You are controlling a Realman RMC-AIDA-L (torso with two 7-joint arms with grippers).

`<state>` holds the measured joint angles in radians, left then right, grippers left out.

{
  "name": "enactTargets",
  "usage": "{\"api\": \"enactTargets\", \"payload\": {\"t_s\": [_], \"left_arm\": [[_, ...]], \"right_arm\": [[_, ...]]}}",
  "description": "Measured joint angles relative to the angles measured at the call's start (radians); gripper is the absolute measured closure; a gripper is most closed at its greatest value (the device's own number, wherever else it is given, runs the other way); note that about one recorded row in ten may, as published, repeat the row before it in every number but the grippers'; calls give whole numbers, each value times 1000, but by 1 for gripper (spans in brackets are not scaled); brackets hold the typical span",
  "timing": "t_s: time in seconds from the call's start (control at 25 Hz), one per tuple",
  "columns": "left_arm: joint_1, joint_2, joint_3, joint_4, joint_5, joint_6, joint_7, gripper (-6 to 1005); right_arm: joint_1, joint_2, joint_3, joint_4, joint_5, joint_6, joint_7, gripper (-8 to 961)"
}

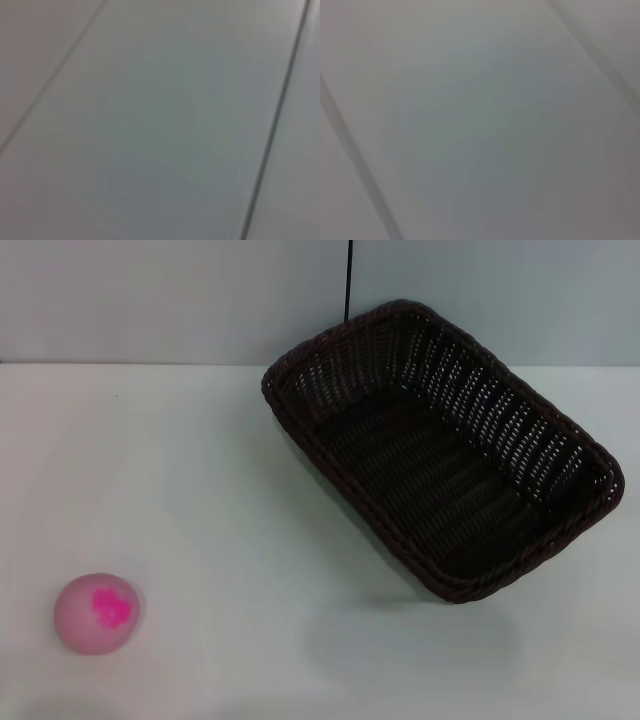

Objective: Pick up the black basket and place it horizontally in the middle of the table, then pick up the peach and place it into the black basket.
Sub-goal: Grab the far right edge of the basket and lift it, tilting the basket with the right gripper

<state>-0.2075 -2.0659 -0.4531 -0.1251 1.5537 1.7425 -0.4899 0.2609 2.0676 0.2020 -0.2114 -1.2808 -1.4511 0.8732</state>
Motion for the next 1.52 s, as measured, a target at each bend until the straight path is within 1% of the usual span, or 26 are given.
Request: {"api": "enactTargets", "payload": {"t_s": [0.08, 0.16, 0.24, 0.28, 0.4, 0.44, 0.48, 0.52, 0.6, 0.76, 0.88, 1.0, 1.08, 1.28, 1.4, 1.52], "left_arm": [[-3, 3, 43, 15, 1, 4, -12, 140], [-7, 4, 95, 44, 1, 11, -26, 140], [-12, 5, 153, 75, 1, 22, -33, 141], [-14, 5, 176, 86, 1, 27, -34, 141], [-18, 5, 203, 101, 0, 33, -35, 141], [-19, 5, 203, 101, 0, 33, -35, 141], [-20, 4, 203, 101, 0, 33, -35, 142], [-20, 4, 202, 100, 0, 33, -35, 142], [-20, 4, 204, 99, 0, 37, -35, 141], [-17, 3, 201, 92, -2, 51, -36, 140], [-9, 2, 200, 89, -4, 61, -36, 140], [-2, 1, 200, 89, -5, 63, -36, 141], [2, 1, 200, 89, -5, 63, -36, 141], [3, 1, 207, 89, 0, 62, -36, 141], [5, 1, 208, 88, 0, 55, -36, 142], [5, 0, 208, 88, 0, 50, -36, 142]], "right_arm": [[-10, 0, -91, -61, -15, -13, 53, 286], [-22, -6, -185, -161, -51, -32, 161, 286], [-31, -25, -261, -272, -106, -62, 293, 286], [-33, -38, -284, -311, -134, -85, 352, 286], [-25, -99, -328, -413, -226, -187, 518, 286], [-14, -126, -335, -446, -259, -232, 579, 286], [-3, -146, -339, -474, -285, -263, 629, 286], [10, -163, -341, -509, -314, -294, 678, 286], [38, -183, -342, -581, -359, -346, 768, 287], [98, -209, -351, -742, -421, -433, 935, 287], [136, -223, -380, -821, -490, -455, 1024, 287], [188, -237, -434, -883, -589, -465, 1106, 287], [223, -248, -486, -898, -662, -469, 1148, 287], [304, -265, -594, -895, -849, -483, 1204, 288], [340, -268, -671, -884, -937, -484, 1216, 288], [355, -268, -738, -858, -967, -471, 1217, 288]]}}
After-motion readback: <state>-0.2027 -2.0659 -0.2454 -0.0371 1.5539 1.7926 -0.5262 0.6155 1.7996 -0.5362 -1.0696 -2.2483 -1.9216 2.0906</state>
